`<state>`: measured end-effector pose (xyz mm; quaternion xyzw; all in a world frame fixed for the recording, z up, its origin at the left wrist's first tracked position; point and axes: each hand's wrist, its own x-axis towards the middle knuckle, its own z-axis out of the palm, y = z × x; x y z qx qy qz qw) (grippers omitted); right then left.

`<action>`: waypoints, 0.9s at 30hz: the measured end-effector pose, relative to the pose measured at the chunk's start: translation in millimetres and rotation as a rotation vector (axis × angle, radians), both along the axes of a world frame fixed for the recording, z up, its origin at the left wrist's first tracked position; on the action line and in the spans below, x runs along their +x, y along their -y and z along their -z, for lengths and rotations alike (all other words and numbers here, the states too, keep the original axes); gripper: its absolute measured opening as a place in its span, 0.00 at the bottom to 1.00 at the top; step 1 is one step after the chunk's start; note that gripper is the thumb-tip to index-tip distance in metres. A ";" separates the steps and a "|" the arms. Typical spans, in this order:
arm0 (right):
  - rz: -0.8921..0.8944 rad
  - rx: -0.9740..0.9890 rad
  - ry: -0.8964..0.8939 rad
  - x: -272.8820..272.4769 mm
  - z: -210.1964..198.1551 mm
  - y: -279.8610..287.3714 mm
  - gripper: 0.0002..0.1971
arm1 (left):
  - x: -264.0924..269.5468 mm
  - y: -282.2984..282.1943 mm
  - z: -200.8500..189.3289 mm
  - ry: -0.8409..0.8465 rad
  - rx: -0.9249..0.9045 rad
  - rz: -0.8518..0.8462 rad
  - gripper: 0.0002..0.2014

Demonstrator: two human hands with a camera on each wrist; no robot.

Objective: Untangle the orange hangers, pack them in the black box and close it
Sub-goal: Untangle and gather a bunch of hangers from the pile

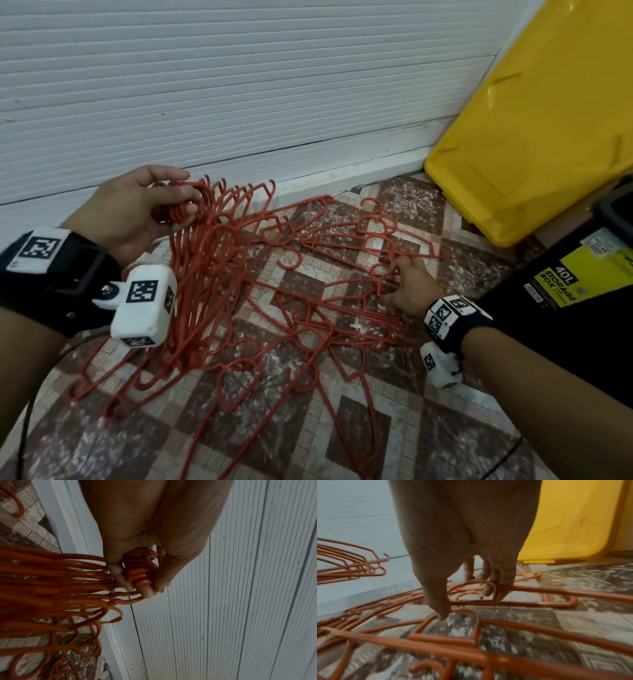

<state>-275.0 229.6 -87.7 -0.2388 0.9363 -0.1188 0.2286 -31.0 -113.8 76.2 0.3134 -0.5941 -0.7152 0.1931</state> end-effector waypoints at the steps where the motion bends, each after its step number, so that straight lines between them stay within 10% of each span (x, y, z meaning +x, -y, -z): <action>1: -0.003 -0.059 -0.023 1.5 -7.7 1.0 0.27 | -0.6 -0.3 0.7 0.006 0.004 0.002 0.11; 12: -0.382 -0.539 -0.167 36.9 -118.6 50.1 0.32 | -17.2 -15.5 5.2 -0.010 0.073 0.030 0.09; 19: 0.151 -1.246 0.759 58.3 -152.6 85.6 0.11 | -16.2 -25.9 2.6 -0.023 0.141 0.048 0.10; 23: 0.059 -1.300 1.256 76.6 -157.8 96.8 0.20 | -22.1 -35.3 -1.6 -0.043 0.161 0.103 0.05; 27: -0.121 -1.180 1.361 90.0 -149.0 105.0 0.20 | -27.5 -42.2 -8.2 -0.046 0.167 0.183 0.15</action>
